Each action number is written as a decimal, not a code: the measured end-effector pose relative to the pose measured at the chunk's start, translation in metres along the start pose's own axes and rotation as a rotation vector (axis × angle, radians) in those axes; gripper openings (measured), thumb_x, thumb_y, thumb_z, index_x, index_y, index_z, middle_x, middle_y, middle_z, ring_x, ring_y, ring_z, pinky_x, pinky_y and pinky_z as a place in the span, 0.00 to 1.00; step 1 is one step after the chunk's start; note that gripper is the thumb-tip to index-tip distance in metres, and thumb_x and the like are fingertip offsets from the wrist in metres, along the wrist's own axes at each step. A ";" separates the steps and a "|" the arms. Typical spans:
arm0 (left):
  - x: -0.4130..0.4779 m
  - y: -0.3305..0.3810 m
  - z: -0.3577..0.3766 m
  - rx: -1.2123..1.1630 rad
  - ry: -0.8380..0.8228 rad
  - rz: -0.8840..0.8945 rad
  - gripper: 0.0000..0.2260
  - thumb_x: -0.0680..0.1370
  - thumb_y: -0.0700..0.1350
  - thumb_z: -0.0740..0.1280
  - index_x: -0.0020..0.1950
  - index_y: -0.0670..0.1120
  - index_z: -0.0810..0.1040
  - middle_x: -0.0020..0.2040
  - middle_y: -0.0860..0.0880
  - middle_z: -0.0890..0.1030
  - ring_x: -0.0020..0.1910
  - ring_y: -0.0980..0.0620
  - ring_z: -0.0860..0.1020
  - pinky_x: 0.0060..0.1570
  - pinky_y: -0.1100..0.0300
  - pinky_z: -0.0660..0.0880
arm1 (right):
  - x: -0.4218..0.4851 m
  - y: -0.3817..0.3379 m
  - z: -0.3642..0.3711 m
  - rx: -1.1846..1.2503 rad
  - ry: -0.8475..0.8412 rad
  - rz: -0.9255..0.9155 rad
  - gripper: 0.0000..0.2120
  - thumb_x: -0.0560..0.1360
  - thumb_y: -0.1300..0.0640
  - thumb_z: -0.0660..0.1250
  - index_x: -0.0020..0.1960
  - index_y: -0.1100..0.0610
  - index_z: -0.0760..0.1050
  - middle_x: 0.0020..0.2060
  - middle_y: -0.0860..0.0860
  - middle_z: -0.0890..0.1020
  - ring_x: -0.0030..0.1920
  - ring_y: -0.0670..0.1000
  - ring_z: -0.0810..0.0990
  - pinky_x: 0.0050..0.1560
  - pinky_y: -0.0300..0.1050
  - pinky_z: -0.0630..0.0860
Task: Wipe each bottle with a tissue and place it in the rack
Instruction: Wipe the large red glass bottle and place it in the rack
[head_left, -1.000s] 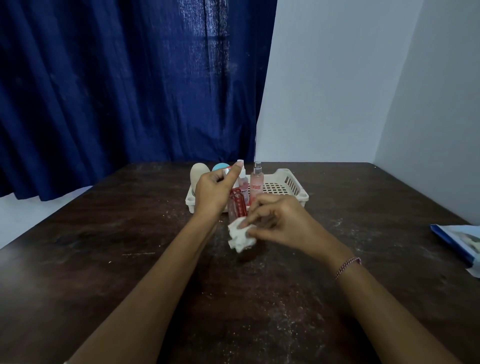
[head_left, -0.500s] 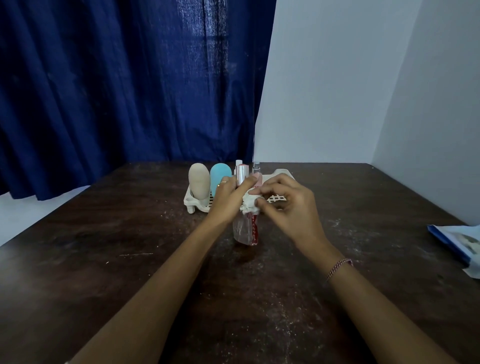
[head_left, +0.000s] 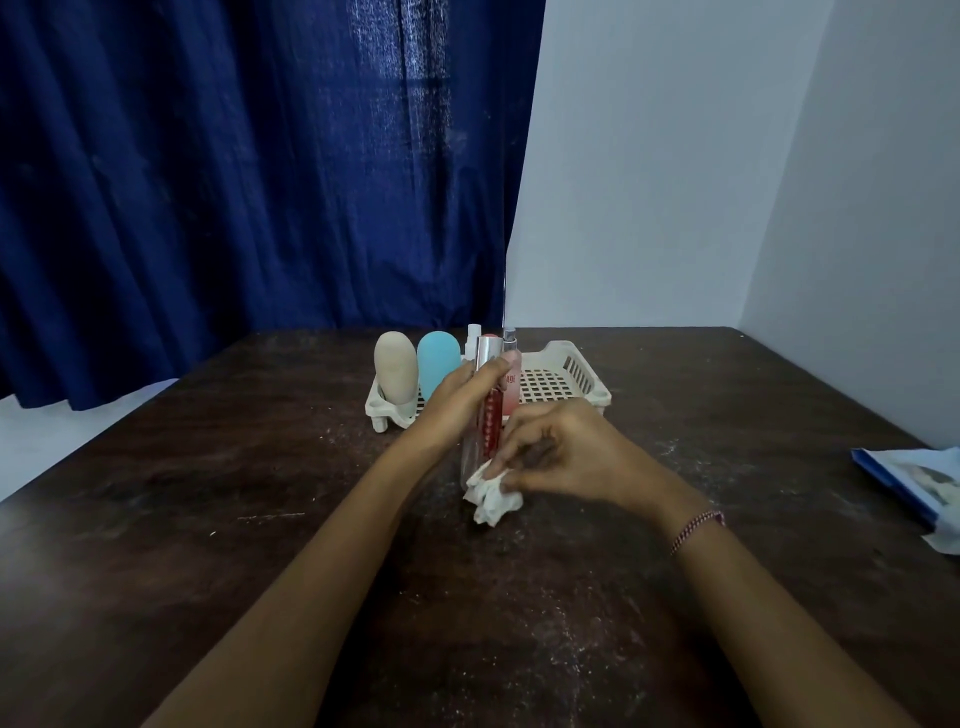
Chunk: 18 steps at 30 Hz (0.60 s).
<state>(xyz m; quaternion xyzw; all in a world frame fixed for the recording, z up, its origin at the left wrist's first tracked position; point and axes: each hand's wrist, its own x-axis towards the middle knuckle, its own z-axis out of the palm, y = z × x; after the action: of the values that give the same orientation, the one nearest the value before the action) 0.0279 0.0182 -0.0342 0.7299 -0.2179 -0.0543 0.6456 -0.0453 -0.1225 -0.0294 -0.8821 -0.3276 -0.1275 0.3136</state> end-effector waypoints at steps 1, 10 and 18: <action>0.000 0.000 0.000 0.010 0.003 -0.001 0.20 0.76 0.62 0.61 0.54 0.47 0.77 0.48 0.49 0.83 0.50 0.51 0.81 0.52 0.56 0.75 | 0.001 -0.001 0.001 -0.026 0.048 -0.032 0.10 0.67 0.62 0.75 0.48 0.57 0.83 0.41 0.46 0.80 0.43 0.44 0.79 0.45 0.36 0.78; -0.003 0.003 0.001 0.027 -0.019 0.080 0.17 0.73 0.63 0.59 0.45 0.49 0.75 0.39 0.52 0.79 0.38 0.58 0.77 0.43 0.64 0.73 | 0.005 -0.001 0.007 -0.069 0.526 -0.005 0.08 0.67 0.64 0.74 0.46 0.60 0.82 0.41 0.47 0.78 0.41 0.46 0.78 0.42 0.39 0.78; -0.004 -0.001 -0.002 -0.067 0.014 0.036 0.11 0.76 0.50 0.67 0.54 0.46 0.76 0.42 0.49 0.82 0.43 0.54 0.81 0.46 0.60 0.78 | 0.004 0.001 0.007 0.080 0.336 0.042 0.11 0.67 0.65 0.74 0.48 0.57 0.82 0.41 0.42 0.77 0.44 0.42 0.77 0.44 0.30 0.74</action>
<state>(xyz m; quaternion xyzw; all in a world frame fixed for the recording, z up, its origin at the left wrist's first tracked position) 0.0252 0.0219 -0.0356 0.7043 -0.2247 -0.0447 0.6719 -0.0415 -0.1168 -0.0335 -0.8418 -0.2569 -0.2534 0.4014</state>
